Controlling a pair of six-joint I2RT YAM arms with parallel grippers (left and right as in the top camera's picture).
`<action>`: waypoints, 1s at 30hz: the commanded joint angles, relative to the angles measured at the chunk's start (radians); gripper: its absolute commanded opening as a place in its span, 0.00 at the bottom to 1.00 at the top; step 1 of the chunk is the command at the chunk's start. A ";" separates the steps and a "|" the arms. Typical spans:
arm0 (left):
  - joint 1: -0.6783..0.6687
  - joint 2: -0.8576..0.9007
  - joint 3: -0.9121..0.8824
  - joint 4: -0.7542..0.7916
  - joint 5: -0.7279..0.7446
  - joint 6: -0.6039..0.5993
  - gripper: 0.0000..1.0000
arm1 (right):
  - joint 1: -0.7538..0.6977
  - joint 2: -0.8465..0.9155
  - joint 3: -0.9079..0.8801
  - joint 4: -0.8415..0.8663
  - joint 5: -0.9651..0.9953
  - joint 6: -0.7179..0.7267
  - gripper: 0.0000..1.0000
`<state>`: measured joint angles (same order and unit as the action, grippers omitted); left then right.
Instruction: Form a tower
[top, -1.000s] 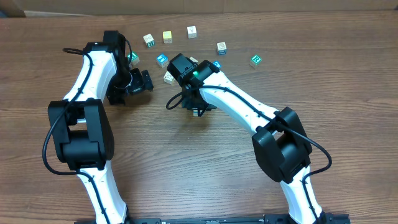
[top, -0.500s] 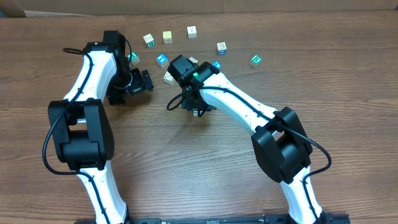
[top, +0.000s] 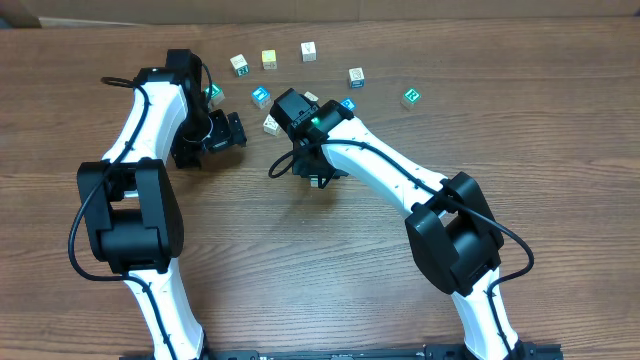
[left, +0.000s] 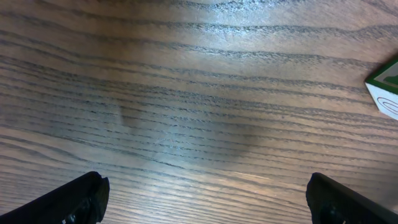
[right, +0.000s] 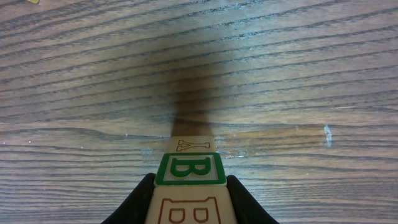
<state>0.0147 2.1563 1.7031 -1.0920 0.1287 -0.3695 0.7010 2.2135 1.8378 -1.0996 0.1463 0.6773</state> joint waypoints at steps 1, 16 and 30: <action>-0.002 -0.019 0.020 0.002 -0.009 0.004 0.99 | 0.000 -0.042 -0.010 0.006 0.005 0.004 0.27; -0.002 -0.019 0.020 0.002 -0.009 0.004 1.00 | 0.000 -0.042 -0.002 -0.002 -0.013 -0.024 0.26; -0.002 -0.019 0.020 0.002 -0.009 0.004 1.00 | 0.000 -0.042 0.017 -0.011 -0.017 -0.021 0.27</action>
<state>0.0147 2.1563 1.7031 -1.0920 0.1291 -0.3695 0.7010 2.2131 1.8381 -1.1103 0.1371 0.6575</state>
